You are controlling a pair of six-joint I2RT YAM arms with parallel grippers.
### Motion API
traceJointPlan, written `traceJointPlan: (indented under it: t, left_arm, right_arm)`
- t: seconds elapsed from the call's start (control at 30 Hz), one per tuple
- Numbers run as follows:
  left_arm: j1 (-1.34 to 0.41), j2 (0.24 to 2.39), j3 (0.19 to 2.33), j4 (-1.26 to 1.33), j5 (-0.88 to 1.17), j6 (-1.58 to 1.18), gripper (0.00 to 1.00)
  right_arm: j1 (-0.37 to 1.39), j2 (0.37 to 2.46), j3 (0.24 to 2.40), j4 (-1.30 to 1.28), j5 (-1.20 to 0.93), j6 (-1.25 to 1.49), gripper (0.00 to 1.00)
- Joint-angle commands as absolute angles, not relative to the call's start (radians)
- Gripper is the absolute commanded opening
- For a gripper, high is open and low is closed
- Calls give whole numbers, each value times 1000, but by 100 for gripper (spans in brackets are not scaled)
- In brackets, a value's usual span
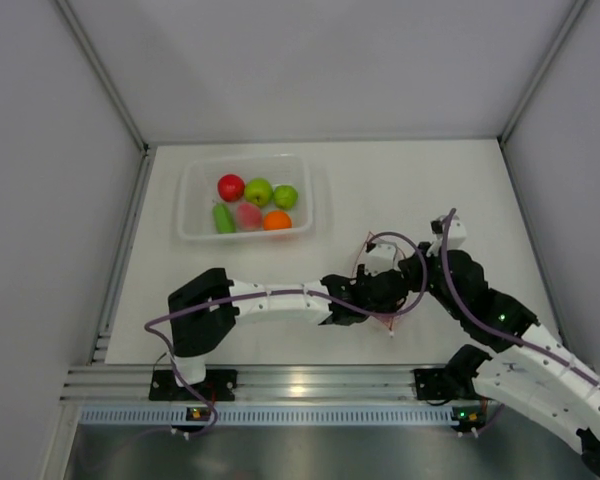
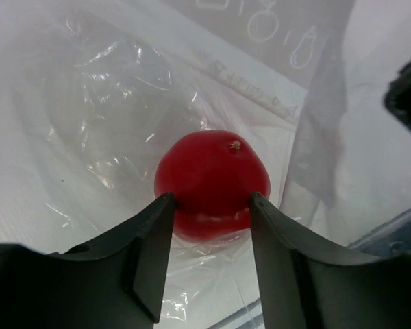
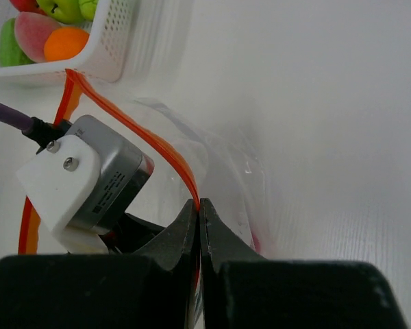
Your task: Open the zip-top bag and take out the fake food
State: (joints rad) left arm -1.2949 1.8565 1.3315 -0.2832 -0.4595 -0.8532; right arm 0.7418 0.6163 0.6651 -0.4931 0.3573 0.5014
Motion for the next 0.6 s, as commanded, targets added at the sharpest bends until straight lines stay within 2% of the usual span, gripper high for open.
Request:
traceJointPlan:
  t: [0.0, 0.3, 0.43, 0.53, 0.57]
  left_arm:
    - [-1296, 1878, 1358, -299, -347, -871, 55]
    - [-1298, 1936, 1362, -302, -216, -868, 73]
    - [-1296, 1977, 1373, -302, -193, -871, 76]
    - [-1298, 1999, 1370, -302, -216, -876, 82]
    - [-1299, 2006, 1373, -302, -219, -876, 86]
  right_arm:
    - [738, 583, 646, -541, 356, 482, 0]
    - [738, 552, 611, -555, 354, 491, 0]
    - [739, 558, 609, -555, 353, 491, 0]
    - [738, 555, 611, -554, 354, 488, 0]
    - [738, 554, 609, -551, 353, 488, 0]
